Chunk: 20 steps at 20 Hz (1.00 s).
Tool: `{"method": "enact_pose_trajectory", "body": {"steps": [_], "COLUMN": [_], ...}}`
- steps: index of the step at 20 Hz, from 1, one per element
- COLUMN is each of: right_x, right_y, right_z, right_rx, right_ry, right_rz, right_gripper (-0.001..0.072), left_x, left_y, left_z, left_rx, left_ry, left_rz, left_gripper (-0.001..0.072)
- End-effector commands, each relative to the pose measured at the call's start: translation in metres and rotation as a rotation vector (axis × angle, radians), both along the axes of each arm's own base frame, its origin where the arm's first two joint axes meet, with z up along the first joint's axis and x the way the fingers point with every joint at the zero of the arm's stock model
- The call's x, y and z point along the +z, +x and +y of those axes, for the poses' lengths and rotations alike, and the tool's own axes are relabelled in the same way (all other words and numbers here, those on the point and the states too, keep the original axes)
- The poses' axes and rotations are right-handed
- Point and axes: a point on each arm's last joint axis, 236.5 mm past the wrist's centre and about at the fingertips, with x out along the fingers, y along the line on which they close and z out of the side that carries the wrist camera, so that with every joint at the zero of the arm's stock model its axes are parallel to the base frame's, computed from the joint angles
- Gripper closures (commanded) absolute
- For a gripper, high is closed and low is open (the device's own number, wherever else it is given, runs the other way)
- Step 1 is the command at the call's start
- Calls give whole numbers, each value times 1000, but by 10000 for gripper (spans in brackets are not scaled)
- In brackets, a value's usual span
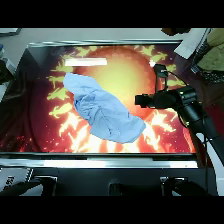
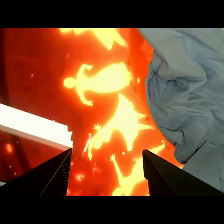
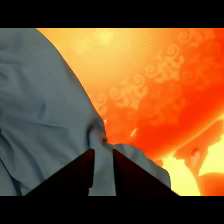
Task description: Fold the clothes and pants, and hang the long-sleeved shirts on hangers.
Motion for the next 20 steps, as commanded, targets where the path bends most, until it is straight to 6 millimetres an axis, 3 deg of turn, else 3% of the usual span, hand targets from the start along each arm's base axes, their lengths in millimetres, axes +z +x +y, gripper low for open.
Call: {"method": "enact_pose_trajectory", "body": {"steps": [1,4,6,8,10,11,12,13,16,20], "right_x": [-10,-12,-30,-59,-91,-102,-112,-120,-133,-141], "right_y": [-18,-7,-12,-32,-57,-67,-75,-80,-88,-81], "right_z": [-34,-96,-105,-97,-86,-82,-78,-76,-66,-52], "right_rx": [-132,-294,-344,-329,-291,-278,-287,-296,-297,-315], "right_ry": [24,195,403,521,526,531,547,554,601,676], "right_rz": [147,188,227,289,354,373,393,409,449,480], "right_gripper": [398,392,356,323,321,299,218,207,201,202], "left_x": [-10,-33,-54,-75,-92,-99,-103,-106,-111,-117], "left_y": [3,6,9,12,16,18,21,23,28,30], "left_z": [3,6,10,13,14,14,14,14,14,14], "left_rx": [7,-15,-10,-17,-19,-21,-21,-22,-23,-23], "left_ry": [2,19,21,27,28,29,29,30,30,30], "left_rz": [21,73,113,144,162,163,161,157,151,162], "left_gripper": [192,192,192,192,193,192,193,193,193,193]}}
